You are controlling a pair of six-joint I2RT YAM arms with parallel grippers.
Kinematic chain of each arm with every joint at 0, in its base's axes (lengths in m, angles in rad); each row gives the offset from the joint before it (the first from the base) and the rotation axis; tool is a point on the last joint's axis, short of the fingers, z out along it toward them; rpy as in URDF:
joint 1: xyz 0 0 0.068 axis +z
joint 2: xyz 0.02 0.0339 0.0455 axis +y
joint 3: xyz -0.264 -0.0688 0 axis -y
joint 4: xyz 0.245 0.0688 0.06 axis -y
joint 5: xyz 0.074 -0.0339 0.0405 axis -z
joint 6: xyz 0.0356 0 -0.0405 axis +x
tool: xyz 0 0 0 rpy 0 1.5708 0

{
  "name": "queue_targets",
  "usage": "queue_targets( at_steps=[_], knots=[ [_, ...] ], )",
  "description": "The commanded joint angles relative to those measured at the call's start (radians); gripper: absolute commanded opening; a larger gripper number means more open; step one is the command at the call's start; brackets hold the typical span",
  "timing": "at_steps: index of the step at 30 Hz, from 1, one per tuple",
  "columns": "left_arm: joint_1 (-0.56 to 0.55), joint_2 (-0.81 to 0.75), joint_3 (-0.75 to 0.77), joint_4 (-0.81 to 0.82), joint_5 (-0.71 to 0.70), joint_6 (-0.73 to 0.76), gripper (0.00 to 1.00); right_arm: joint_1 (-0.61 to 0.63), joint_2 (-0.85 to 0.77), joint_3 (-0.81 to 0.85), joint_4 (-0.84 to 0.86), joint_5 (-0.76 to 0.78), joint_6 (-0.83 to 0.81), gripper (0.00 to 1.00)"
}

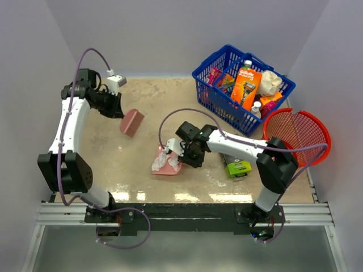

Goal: Sweep away the paper scraps from the table

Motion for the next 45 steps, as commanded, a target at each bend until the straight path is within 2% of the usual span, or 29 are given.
queue_targets(
  at_steps=[1, 3, 7, 11, 18, 22, 29, 37, 45],
  knots=[
    [0.005, -0.074, -0.015, 0.193, -0.229, -0.046, 0.0, -0.013, -0.1, 0.002, 0.072, -0.035, 0.024, 0.0],
    [0.005, -0.07, -0.062, 0.238, -0.284, -0.045, 0.0, -0.031, -0.142, 0.014, 0.075, -0.047, 0.032, 0.0],
    [0.005, -0.042, -0.122, 0.278, -0.303, -0.06, 0.0, -0.062, -0.218, 0.054, 0.068, -0.043, 0.038, 0.0],
    [0.005, -0.007, -0.141, 0.255, -0.243, -0.095, 0.0, -0.099, -0.261, 0.155, -0.021, -0.064, 0.057, 0.0],
    [0.002, -0.031, -0.188, 0.289, -0.16, -0.131, 0.0, -0.18, -0.323, 0.258, -0.078, -0.064, 0.107, 0.0],
    [0.001, -0.002, -0.158, 0.293, -0.099, -0.149, 0.0, -0.214, -0.355, 0.345, -0.106, -0.008, 0.116, 0.0],
    [-0.015, 0.122, -0.027, 0.287, 0.073, -0.174, 0.0, -0.372, -0.415, 0.441, -0.13, 0.098, 0.173, 0.0],
    [-0.051, 0.179, -0.029, 0.339, 0.111, -0.215, 0.0, -0.631, -0.452, 0.511, -0.196, 0.134, 0.236, 0.0],
    [-0.101, 0.243, 0.007, 0.41, 0.136, -0.269, 0.0, -0.806, -0.453, 0.583, -0.313, 0.19, 0.227, 0.0]
  ],
)
